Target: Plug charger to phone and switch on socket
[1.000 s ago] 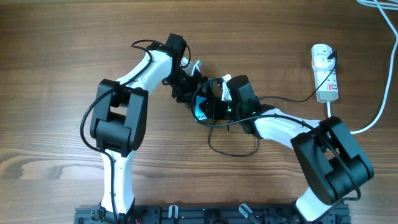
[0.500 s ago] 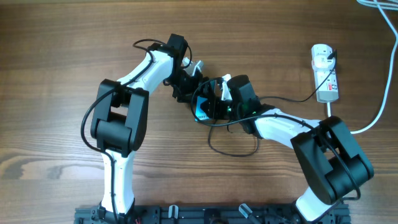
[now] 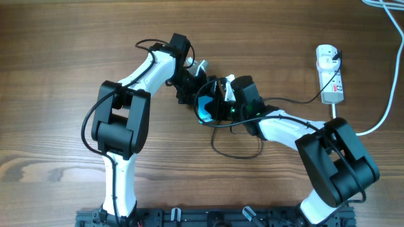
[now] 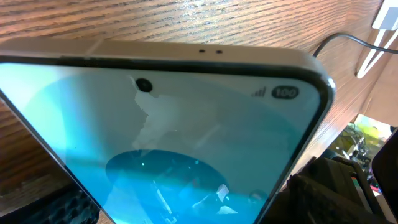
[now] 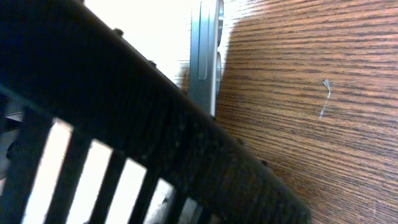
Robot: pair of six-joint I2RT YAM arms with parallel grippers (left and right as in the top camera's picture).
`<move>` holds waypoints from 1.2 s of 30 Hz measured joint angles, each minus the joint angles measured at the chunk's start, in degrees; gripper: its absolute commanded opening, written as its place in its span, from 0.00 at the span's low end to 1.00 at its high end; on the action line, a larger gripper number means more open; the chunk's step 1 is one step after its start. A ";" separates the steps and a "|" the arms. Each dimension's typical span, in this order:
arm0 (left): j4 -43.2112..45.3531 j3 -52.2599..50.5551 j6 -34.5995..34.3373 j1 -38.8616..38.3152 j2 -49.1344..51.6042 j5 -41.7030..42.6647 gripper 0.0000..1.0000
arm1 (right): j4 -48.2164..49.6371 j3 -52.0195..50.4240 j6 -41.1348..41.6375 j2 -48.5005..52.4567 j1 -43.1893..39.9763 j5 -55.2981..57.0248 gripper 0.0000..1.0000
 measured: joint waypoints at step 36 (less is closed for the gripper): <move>1.38 -2.05 21.68 10.60 -6.78 42.34 0.11 | 27.36 1.11 18.01 -0.85 -9.99 -39.43 0.04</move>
